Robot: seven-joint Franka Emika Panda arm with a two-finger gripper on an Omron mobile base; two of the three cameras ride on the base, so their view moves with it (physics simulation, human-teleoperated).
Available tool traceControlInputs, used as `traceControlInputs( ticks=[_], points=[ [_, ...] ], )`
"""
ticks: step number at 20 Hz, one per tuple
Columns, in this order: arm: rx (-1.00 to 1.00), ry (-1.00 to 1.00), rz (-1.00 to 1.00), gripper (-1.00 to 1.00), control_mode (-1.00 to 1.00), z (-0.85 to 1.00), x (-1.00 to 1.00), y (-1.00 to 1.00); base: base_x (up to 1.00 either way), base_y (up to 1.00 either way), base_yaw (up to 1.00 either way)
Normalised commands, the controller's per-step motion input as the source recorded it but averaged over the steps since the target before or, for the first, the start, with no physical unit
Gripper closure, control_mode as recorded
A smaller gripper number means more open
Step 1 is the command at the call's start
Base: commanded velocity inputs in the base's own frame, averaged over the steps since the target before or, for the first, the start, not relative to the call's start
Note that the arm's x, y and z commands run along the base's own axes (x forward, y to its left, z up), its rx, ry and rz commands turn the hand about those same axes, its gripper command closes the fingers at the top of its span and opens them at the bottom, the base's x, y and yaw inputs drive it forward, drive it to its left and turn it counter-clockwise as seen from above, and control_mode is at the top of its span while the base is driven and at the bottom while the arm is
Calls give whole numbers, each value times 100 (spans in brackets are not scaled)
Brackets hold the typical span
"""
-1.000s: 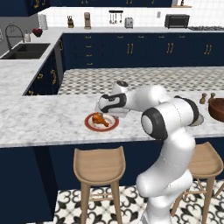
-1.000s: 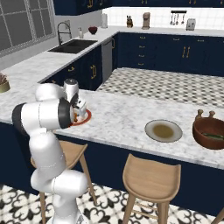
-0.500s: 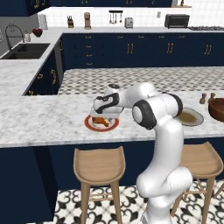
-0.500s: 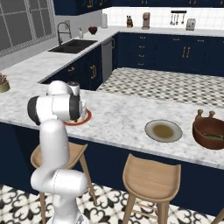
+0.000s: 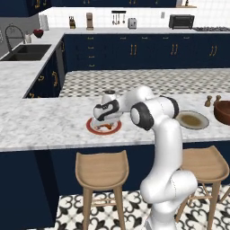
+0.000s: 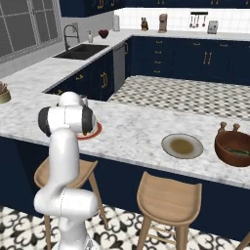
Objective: Pick the chicken drumstick and cucumber from their plates and place them in the bowl. Then put the bowl in the fridge.
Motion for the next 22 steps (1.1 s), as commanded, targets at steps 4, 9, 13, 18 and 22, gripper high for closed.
traceControlInputs(
  ticks=[4, 9, 13, 18, 22],
  points=[
    [-1, -1, 5, 100, -100, -9, 2, 0, 0, 0, 0],
    [2, -1, 0, 100, -100, 17, -31, 0, 0, 0, 0],
    [11, -10, 0, 100, -100, 96, -98, -1, 0, 0, 0],
    [11, -17, -1, 100, -100, 100, -100, -19, 0, 0, 0],
    [1, -21, -14, 100, -100, 100, -100, -57, 0, 0, 0]
  ],
)
